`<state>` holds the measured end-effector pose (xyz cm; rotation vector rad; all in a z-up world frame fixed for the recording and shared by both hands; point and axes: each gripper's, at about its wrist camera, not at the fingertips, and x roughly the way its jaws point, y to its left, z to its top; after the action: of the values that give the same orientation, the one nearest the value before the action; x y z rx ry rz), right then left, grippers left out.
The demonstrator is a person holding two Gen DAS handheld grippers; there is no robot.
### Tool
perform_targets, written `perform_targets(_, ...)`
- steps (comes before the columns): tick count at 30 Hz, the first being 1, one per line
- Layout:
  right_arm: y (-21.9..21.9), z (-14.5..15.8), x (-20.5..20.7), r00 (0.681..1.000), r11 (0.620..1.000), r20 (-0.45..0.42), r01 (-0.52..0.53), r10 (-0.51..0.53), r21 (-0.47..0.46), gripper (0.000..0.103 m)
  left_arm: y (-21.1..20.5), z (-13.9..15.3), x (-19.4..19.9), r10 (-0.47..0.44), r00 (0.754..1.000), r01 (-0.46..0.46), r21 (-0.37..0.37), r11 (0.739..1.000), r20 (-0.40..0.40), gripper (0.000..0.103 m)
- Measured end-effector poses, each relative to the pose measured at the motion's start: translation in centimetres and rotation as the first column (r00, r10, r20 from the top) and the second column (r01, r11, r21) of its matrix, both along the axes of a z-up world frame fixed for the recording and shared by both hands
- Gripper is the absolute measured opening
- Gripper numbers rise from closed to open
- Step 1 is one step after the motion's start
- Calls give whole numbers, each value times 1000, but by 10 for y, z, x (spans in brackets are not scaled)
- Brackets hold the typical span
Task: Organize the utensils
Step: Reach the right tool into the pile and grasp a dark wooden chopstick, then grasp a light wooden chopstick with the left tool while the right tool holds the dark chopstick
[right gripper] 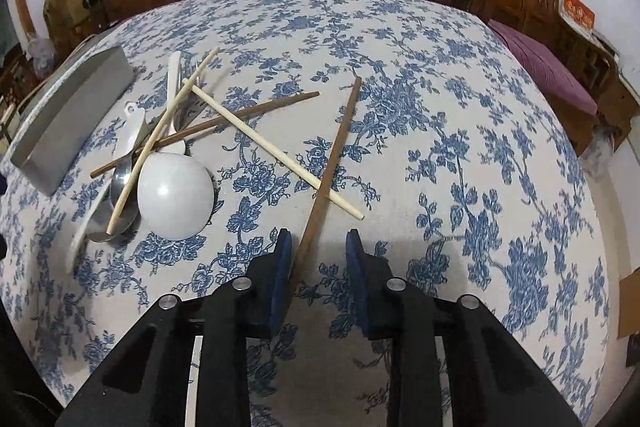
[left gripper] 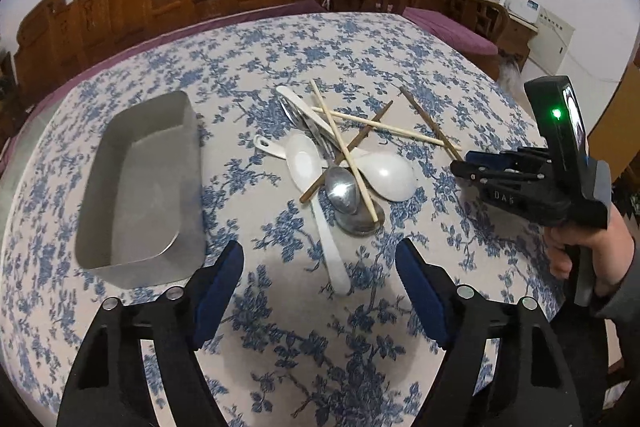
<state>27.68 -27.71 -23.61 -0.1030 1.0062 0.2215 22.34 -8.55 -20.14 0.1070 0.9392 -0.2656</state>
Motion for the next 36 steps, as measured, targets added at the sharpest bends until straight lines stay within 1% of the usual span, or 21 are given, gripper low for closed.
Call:
perform_targets(1,0,0,1,1000,1000,1,-4,4,-5,26,-3,0,4,-6,1000,6,-7,1000,-2,75)
perform_targets(3,0,0,1,1000,1000,5,-6,7,-9,10,-10,-2,13,-18,1000,18,-11,1000,-5,69)
perform_targets(4,-1,0,2,1000,1000,5,-5,5,-16,9,-13,-2,17,-23,1000,23,-10,1000,-7,67)
perform_targets(5,-2,0,2,1000,1000,3,-3,3,-19,6,-17,-4,22,-28,1000,27,-11,1000,-11,66)
perform_targets(6,-3,0,1,1000,1000,-3,-6,6,-17,6,-22,-6,29,-32,999,31,-15,999,-17,65)
perform_targets(8,-6,1,1,1000,1000,-10,-1,1,-23,6,-27,-12,40,-33,999,32,-24,999,-32,56)
perform_targets(10,-11,2,0,1000,1000,-11,8,-9,-13,6,-32,-19,51,-31,998,29,-28,999,-51,51)
perform_targets(11,-13,4,0,1000,1000,-8,12,-12,-10,6,-35,-23,56,-31,998,29,-31,999,-60,43)
perform_targets(12,-15,6,0,1000,1000,-5,17,-17,-6,6,-38,-26,61,-35,997,33,-34,999,-69,40)
perform_targets(15,-21,14,1,999,999,10,36,-36,12,6,-44,-37,72,-31,995,28,-33,999,-90,34)
perform_targets(16,-23,18,1,999,999,17,39,-40,18,6,-45,-39,75,-30,995,27,-31,999,-97,28)
perform_targets(17,-24,20,2,999,999,22,41,-41,19,6,-46,-42,77,-27,994,24,-27,999,-104,25)
perform_targets(21,-27,27,3,998,999,34,44,-45,31,6,-50,-46,82,-23,995,21,-12,1000,-97,20)
perform_targets(23,-28,29,4,998,998,39,48,-49,36,6,-53,-47,83,-24,995,24,-6,1000,-97,12)
perform_targets(25,-29,30,4,998,998,42,50,-52,38,6,-56,-48,82,-23,995,25,20,999,-95,10)
perform_targets(27,-29,31,4,998,998,43,53,-54,40,6,-60,-48,81,-28,995,32,44,999,-95,10)
perform_targets(29,-29,32,5,997,998,46,52,-54,39,6,-63,-48,79,-38,994,42,44,998,-102,10)
perform_targets(31,-29,34,5,997,998,49,54,-56,39,6,-65,-51,78,-39,993,47,69,997,-112,10)
perform_targets(34,-29,36,5,997,998,53,55,-57,42,6,-64,-51,78,-26,992,35,70,997,-122,9)
perform_targets(36,-29,39,4,997,998,58,54,-56,44,6,-64,-49,78,-17,993,26,78,997,-118,6)
